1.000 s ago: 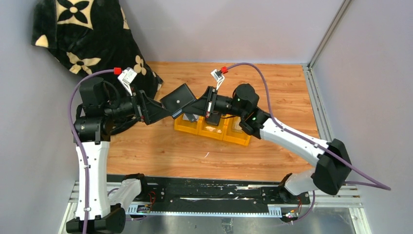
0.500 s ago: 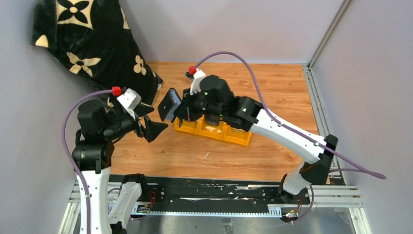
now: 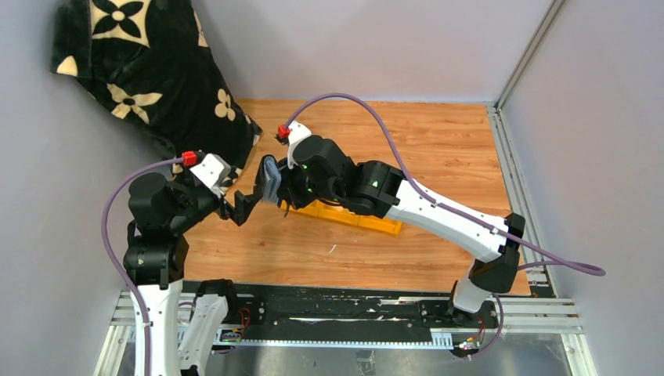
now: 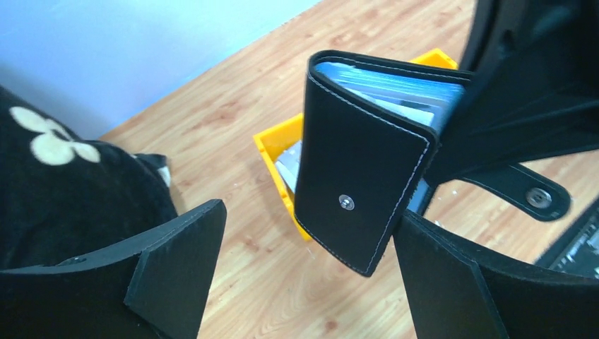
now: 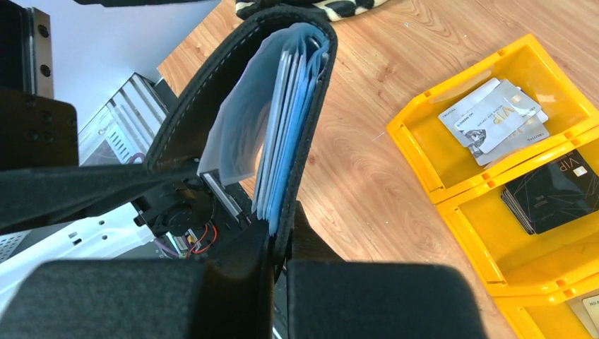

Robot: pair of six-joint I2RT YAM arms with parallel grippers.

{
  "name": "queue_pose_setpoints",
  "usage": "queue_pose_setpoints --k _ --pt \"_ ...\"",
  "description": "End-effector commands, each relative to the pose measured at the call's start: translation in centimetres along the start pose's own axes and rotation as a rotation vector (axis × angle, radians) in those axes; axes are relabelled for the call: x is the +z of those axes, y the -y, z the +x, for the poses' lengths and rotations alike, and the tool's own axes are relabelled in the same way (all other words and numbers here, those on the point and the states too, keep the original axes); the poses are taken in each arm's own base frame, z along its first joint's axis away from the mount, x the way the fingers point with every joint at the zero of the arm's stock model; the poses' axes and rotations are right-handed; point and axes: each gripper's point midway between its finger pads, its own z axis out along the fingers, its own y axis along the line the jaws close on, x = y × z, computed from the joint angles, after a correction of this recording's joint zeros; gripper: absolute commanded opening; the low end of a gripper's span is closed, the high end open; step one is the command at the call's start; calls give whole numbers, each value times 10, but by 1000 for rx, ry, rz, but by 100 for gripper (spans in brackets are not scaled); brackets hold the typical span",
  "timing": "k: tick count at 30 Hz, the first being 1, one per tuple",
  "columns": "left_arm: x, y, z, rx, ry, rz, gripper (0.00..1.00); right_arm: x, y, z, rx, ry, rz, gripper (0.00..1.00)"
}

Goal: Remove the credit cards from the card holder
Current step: Open the card holder at the center of the board.

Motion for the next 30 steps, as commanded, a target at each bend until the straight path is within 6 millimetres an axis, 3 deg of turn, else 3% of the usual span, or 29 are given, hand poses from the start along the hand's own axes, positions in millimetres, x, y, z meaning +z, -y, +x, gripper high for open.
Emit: queue_pose_setpoints --k 1,2,4,7,12,17,22,30 --pt "-2 -26 -22 42 110 -157 97 -18 -10 -14 -21 53 -39 0" --pt "-2 -21 -26 31 129 -138 98 -18 -12 -15 -20 54 -44 0" --pt "0 6 -25 9 135 10 100 -17 -11 -15 -17 55 -37 0" --pt "1 29 -11 -18 104 139 100 -16 -10 -17 -14 55 -24 0" --pt "4 25 3 -4 77 112 100 -13 -18 -17 -14 52 -38 0" --pt "13 -4 15 -57 29 -32 100 -10 -26 -17 -26 51 -46 0" --pt "21 3 16 -87 57 -10 100 -7 -28 -16 -25 47 -44 0" --pt "9 8 10 13 47 -2 100 -12 -17 -10 -38 46 -8 0"
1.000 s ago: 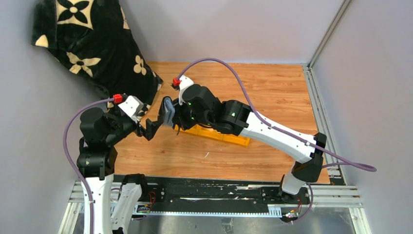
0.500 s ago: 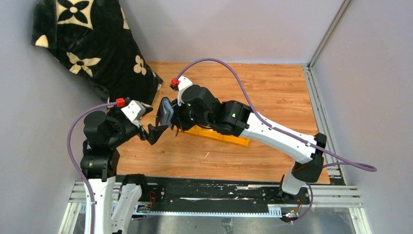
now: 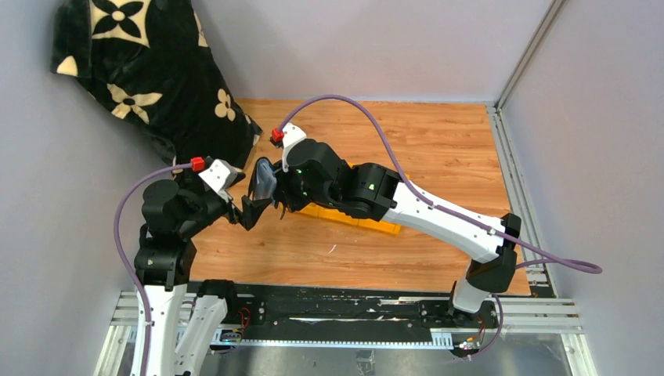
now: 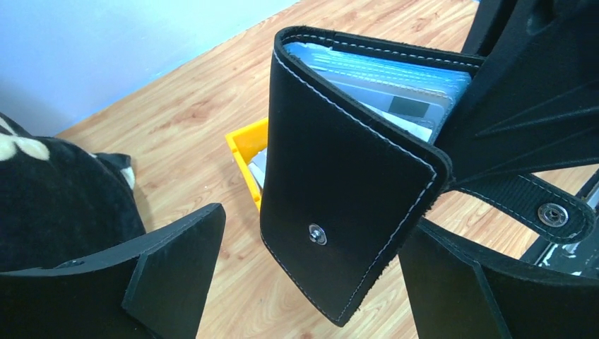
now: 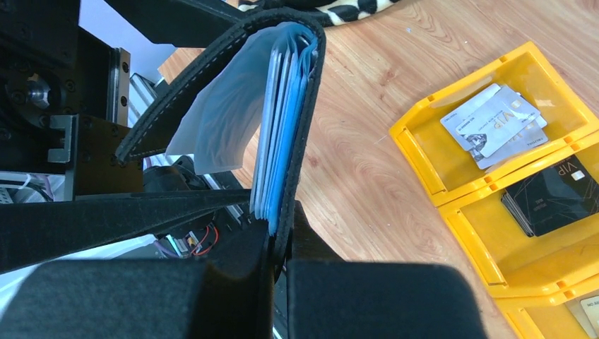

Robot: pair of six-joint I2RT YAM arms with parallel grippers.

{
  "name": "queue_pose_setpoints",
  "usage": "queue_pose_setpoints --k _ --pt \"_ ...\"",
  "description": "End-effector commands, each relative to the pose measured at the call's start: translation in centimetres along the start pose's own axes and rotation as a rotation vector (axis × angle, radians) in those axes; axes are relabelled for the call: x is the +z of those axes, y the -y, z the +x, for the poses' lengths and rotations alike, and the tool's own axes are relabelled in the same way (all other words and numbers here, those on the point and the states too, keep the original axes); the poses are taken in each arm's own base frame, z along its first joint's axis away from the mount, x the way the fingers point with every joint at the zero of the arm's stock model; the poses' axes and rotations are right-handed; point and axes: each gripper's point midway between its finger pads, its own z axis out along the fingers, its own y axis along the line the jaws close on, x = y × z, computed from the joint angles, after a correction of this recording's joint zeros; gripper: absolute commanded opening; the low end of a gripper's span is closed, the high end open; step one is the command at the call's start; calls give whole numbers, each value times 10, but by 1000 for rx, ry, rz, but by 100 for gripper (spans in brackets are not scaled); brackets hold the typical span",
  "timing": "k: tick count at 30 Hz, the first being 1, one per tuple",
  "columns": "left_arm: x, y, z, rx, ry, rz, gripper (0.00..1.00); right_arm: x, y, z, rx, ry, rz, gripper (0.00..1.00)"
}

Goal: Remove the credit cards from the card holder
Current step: Open the card holder at the center of the board.

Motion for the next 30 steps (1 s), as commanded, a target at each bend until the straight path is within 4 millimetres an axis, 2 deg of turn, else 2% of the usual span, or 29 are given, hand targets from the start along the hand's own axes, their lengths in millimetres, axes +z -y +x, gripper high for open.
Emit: queue_pose_setpoints --k 1,5,10,21,27,30 --pt "-9 4 -8 85 -8 9 100 -12 -4 -7 -14 37 -10 0" --pt "-11 2 1 91 -60 7 98 -13 -3 -3 -17 37 -10 0" --pt "-14 4 -4 97 -41 -4 98 -16 -1 -1 -19 38 -10 0" --pt "-14 -32 -17 -16 13 -220 98 -23 -6 0 -8 47 -54 0" --pt "-14 -27 -23 -13 28 -194 94 -29 -6 2 -18 65 -76 0" --pt "-15 -10 -24 17 22 -104 91 -32 -6 4 -25 75 -89 0"
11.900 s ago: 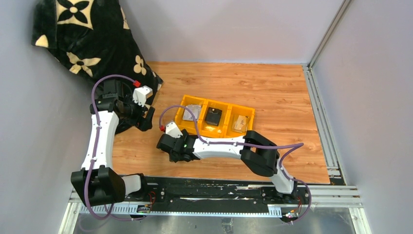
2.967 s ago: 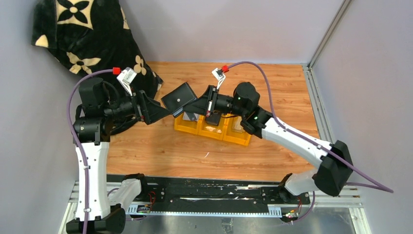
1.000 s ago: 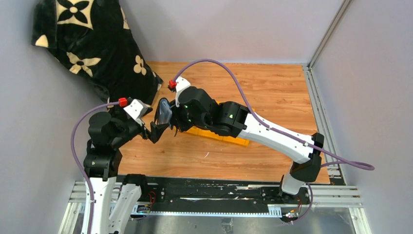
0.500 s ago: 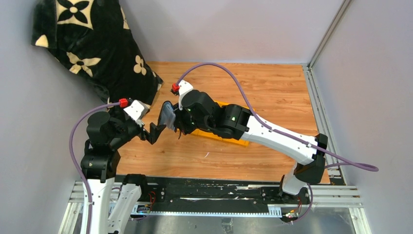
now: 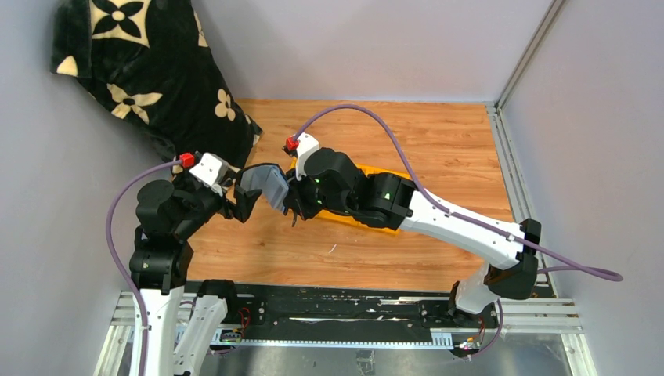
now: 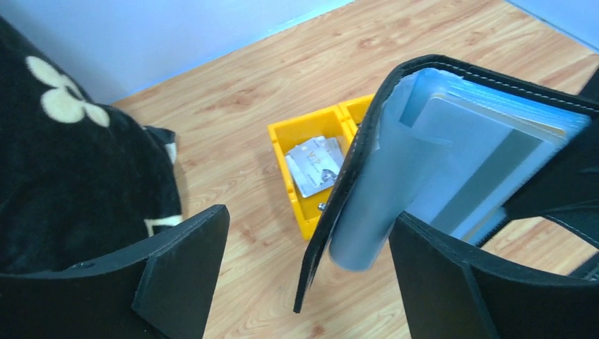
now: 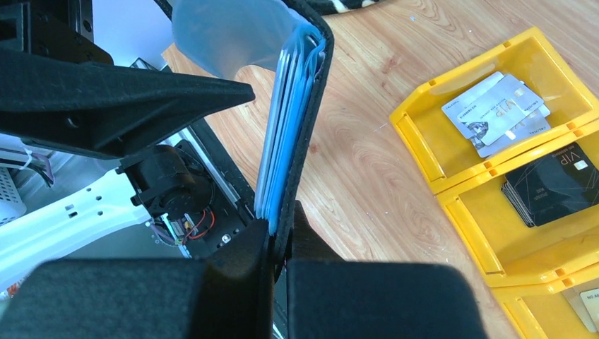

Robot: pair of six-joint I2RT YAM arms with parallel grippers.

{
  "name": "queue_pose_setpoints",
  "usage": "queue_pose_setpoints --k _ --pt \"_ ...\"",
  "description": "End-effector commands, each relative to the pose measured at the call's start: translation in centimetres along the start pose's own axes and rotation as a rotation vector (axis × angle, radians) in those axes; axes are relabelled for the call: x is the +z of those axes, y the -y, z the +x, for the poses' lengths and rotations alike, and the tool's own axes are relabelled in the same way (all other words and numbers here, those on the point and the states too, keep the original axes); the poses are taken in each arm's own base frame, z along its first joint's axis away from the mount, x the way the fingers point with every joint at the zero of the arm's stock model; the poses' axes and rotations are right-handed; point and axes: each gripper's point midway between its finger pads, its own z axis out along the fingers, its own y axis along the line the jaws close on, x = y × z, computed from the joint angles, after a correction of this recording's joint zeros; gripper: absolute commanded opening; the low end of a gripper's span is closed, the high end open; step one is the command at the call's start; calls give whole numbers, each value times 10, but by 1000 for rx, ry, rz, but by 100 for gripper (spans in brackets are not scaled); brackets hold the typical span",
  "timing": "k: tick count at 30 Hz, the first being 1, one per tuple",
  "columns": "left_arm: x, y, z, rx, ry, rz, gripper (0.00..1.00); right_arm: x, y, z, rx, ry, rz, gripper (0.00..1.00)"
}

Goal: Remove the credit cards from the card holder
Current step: Open the card holder at the center of the board.

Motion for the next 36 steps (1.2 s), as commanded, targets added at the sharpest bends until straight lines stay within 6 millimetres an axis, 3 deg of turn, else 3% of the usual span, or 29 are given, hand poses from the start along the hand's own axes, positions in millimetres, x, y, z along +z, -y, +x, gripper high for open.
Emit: queue_pose_setpoints --k 1,7,12,15,16,19,23,25,31,34,36 --pt "-7 18 -14 45 36 94 87 -16 -12 -10 -19 60 -64 0" --pt "-11 20 -18 83 39 100 50 -23 -18 -4 -33 91 -136 0" --pt "-16 27 -28 76 64 130 40 -28 -25 0 -32 104 -213 0" --pt "-17 28 -31 75 71 131 43 -29 -22 -2 -15 109 -214 0" --pt "-17 27 -31 76 70 129 48 -30 -23 -2 -13 112 -222 0" --pt "-16 29 -26 55 61 139 76 -34 -28 -4 -17 130 -257 0" --pt "-18 41 -26 47 67 197 88 -40 -29 -6 -25 147 -276 0" --pt "-19 44 -26 58 66 220 81 -42 -30 -6 -29 150 -283 0" --pt "-26 44 -35 121 63 224 25 -44 -27 -1 -36 154 -301 0" --pt "-32 47 -43 147 90 225 12 -40 -22 4 -33 141 -305 0" --pt "-34 51 -44 137 92 242 8 -35 -16 8 -17 126 -302 13"
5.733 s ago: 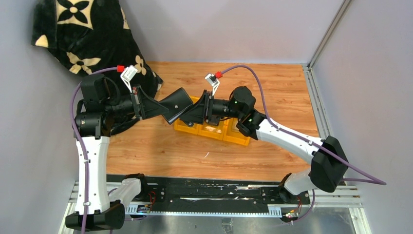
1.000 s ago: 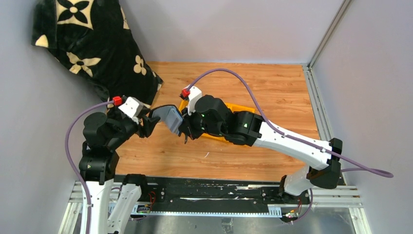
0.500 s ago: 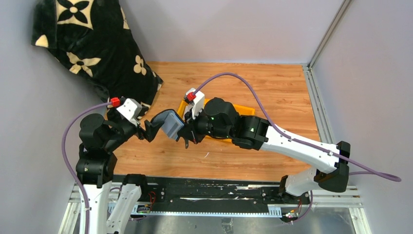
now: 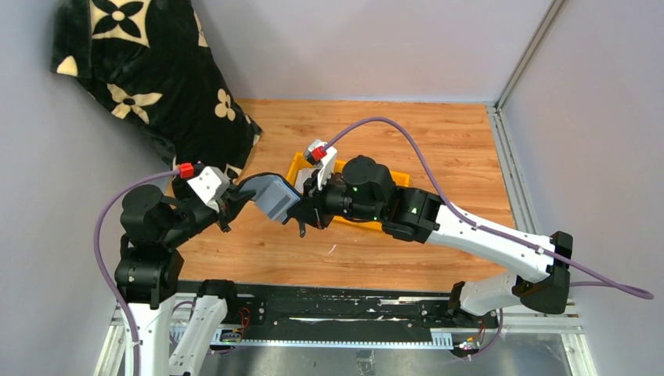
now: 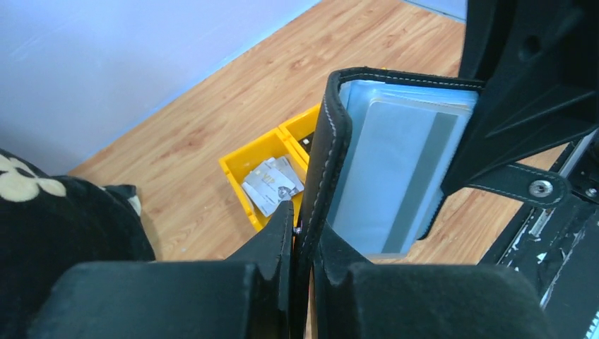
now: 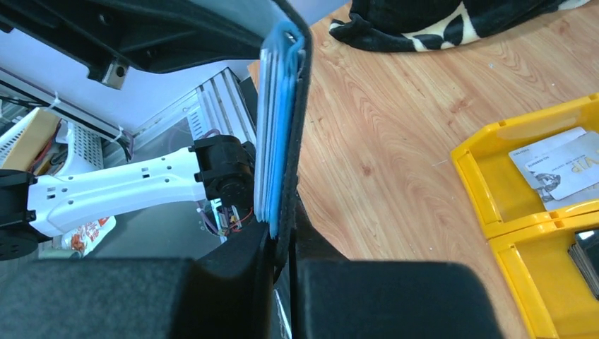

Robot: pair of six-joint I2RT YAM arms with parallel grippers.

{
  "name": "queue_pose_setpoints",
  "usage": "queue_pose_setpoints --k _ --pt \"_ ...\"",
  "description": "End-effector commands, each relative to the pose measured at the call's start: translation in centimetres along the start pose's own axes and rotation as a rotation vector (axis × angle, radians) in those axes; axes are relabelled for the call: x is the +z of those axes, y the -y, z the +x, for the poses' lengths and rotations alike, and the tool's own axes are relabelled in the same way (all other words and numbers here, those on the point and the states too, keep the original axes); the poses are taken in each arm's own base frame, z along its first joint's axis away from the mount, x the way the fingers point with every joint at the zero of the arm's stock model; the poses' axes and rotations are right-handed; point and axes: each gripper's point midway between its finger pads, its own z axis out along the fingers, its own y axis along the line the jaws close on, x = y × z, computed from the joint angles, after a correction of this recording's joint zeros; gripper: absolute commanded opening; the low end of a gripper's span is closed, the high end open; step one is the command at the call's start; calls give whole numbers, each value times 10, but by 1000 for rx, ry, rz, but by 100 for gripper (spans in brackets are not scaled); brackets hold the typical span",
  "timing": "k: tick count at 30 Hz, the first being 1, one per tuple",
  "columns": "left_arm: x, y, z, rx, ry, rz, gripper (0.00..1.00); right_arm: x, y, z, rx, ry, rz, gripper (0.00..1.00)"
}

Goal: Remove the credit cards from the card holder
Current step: Open the card holder at the center of the board.

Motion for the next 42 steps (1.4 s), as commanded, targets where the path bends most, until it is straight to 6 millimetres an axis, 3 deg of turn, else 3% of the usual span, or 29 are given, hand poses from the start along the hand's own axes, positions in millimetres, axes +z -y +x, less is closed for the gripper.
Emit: queue_pose_setpoints --k 1,4,6,14,20,28,32,42 --pt "-7 8 -15 39 35 23 6 -3 7 3 14 -5 -43 22" --pt "-6 13 -14 1 22 53 1 -4 19 5 54 -4 -68 37" --pt "-5 20 -12 -37 5 96 1 -8 20 7 71 -1 -128 41" --pt "-2 34 -13 -202 -39 187 0 -31 5 -12 2 85 -294 48" --pt "6 35 -8 -352 -78 204 0 -45 -4 -19 -69 103 -325 49" --pt "7 36 -6 -420 -92 203 0 -54 -2 -28 -162 151 -297 53" --pt "5 39 -7 -423 -87 213 0 -46 -3 -24 -148 96 -315 51" --pt "1 48 -18 -437 -69 256 0 -42 1 -13 -120 58 -307 33"
